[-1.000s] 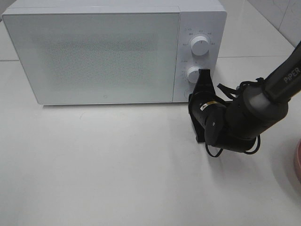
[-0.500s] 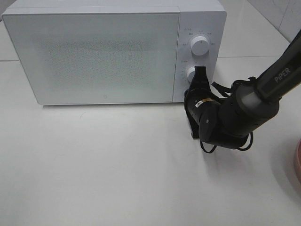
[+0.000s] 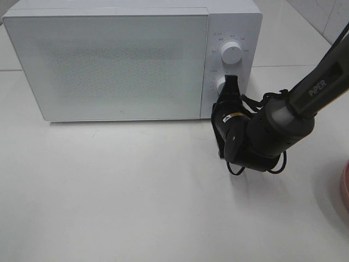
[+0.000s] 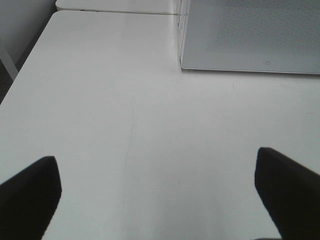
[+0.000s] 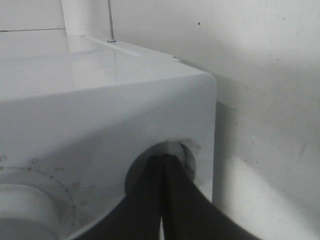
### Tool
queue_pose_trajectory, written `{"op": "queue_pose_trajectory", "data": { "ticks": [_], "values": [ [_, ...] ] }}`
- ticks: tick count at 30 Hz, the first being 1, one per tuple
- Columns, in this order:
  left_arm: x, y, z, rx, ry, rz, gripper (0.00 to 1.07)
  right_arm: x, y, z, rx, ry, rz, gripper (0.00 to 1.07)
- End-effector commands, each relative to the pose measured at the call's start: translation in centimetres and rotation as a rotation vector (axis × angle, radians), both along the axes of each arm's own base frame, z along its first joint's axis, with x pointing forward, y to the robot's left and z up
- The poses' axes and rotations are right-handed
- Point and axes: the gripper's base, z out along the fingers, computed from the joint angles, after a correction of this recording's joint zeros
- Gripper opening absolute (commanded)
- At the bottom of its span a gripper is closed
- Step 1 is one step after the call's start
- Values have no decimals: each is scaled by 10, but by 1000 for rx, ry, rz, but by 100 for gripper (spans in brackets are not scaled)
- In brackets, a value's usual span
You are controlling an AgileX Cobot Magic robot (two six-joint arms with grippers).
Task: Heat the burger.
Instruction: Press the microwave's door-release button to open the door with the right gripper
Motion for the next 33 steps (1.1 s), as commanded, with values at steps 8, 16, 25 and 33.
{"op": "queue_pose_trajectory", "data": {
  "ticks": [8,16,25,33],
  "values": [
    [-2,-1,1,-6,-33,-5,98,32,0,39,15,-290,-55,0],
    [-2,-1,1,-6,-33,-5,98,40,4,44,23,-327,-69,0],
    [-2,-1,1,-6,-33,-5,98,32,1,43,-22,-288,-52,0],
    [-2,-1,1,-6,-33,-5,98,21,-2,46,-24,-203,-10,0]
  ]
}}
